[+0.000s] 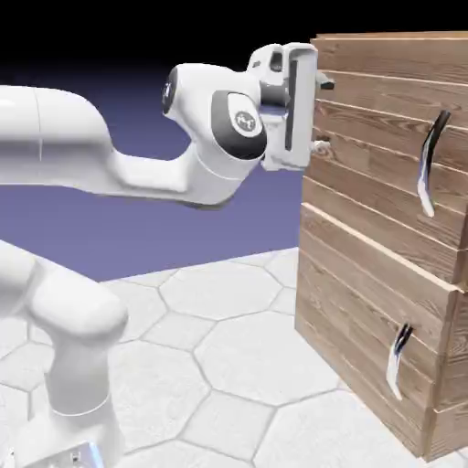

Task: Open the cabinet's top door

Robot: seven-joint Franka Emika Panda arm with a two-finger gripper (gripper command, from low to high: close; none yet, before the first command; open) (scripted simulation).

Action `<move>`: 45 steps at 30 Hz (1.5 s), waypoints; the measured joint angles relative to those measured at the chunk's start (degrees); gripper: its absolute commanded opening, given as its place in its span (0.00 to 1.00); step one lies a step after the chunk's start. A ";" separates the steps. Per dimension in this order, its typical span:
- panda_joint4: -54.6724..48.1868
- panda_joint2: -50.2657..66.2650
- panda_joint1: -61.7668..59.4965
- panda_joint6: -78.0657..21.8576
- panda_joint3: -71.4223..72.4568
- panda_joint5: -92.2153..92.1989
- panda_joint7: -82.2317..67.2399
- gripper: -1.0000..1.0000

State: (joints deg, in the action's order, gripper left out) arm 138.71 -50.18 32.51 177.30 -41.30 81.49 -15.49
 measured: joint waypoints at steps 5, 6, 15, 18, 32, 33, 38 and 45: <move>-3.41 -2.68 4.87 0.50 -6.32 12.46 -8.86 1.00; -4.09 -3.21 5.84 0.61 -7.58 14.95 -10.63 1.00; -10.23 -8.04 14.60 1.51 -18.95 37.38 -26.59 1.00; -12.27 -9.64 17.52 1.82 -22.74 44.86 -31.90 1.00; -17.49 -12.27 27.52 -3.76 -28.90 56.32 -38.30 0.00; -15.42 -12.77 25.51 -5.35 -27.47 56.52 -37.69 0.00; -5.20 -14.93 15.17 -12.83 -20.12 56.17 -34.87 0.00; 8.10 -18.38 0.64 -22.06 -8.55 51.06 -32.61 0.00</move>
State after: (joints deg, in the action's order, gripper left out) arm 146.80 -68.56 33.15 155.25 -49.85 132.55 -48.10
